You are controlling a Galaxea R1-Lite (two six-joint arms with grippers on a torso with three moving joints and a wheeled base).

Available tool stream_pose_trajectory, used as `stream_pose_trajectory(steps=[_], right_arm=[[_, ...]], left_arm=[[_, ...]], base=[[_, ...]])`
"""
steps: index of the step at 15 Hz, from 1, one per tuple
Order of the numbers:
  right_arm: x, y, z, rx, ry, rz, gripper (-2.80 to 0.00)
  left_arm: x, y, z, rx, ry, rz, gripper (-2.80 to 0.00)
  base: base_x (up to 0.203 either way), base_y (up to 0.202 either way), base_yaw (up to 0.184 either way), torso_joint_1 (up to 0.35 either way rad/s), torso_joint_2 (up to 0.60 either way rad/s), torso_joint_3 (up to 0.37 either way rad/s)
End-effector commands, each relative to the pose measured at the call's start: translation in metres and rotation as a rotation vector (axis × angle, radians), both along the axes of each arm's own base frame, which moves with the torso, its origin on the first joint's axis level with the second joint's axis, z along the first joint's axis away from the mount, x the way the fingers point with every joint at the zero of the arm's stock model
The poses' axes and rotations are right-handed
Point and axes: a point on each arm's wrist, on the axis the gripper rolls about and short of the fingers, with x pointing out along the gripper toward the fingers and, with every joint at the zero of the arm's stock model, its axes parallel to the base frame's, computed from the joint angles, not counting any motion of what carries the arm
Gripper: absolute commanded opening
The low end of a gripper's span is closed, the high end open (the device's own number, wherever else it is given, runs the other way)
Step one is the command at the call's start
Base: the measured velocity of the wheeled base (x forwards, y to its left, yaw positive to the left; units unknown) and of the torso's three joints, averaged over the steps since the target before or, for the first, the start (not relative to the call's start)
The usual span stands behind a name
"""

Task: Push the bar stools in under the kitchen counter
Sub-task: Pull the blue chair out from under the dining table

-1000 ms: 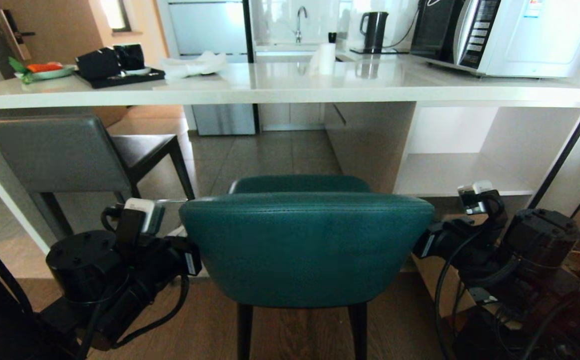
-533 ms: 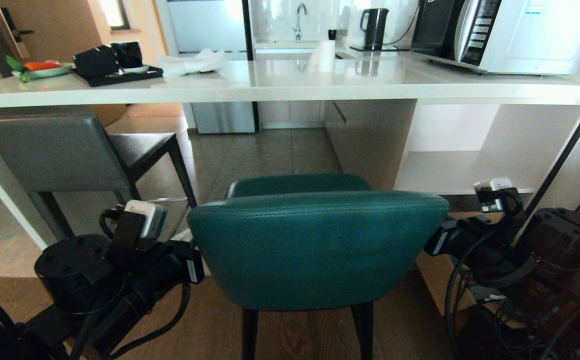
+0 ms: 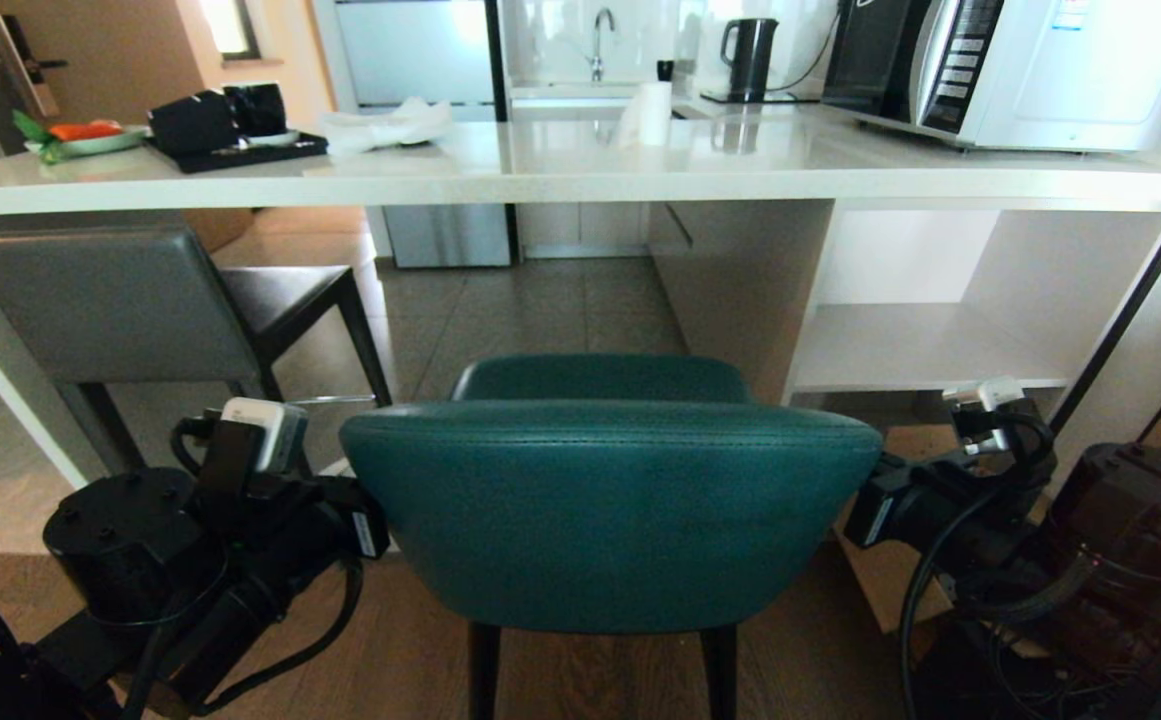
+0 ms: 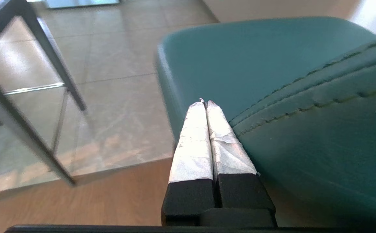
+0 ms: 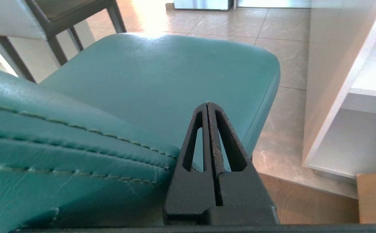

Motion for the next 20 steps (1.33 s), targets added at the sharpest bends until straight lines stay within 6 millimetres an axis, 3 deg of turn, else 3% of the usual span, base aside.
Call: stream_pose_trajectory(steps=[1, 9, 16, 20], right_arm=[[0.000, 0.001, -0.001, 0.001, 0.003, 0.006, -2.80], [0.002, -0.005, -0.010, -0.015, 0.043, -0.015, -2.80], [0.008, -0.014, -0.008, -0.007, 0.033, -0.057, -2.80], [0.017, -0.036, -0.007, -0.002, 0.031, -0.141, -2.80]], left_arm=[[-0.001, 0.001, -0.004, 0.012, 0.019, 0.004, -2.80], [-0.021, 0.002, -0.013, 0.039, 0.072, -0.038, -2.80], [-0.012, 0.019, -0.011, 0.030, 0.067, 0.051, -2.80], [-0.012, 0.019, -0.011, 0.031, 0.067, 0.048, -2.80]], base=[[0.000, 0.000, 0.000, 0.000, 0.00, 0.000], [0.000, 0.000, 0.000, 0.000, 0.00, 0.000], [0.000, 0.000, 0.000, 0.000, 0.00, 0.000], [0.000, 0.000, 0.000, 0.000, 0.00, 0.000]])
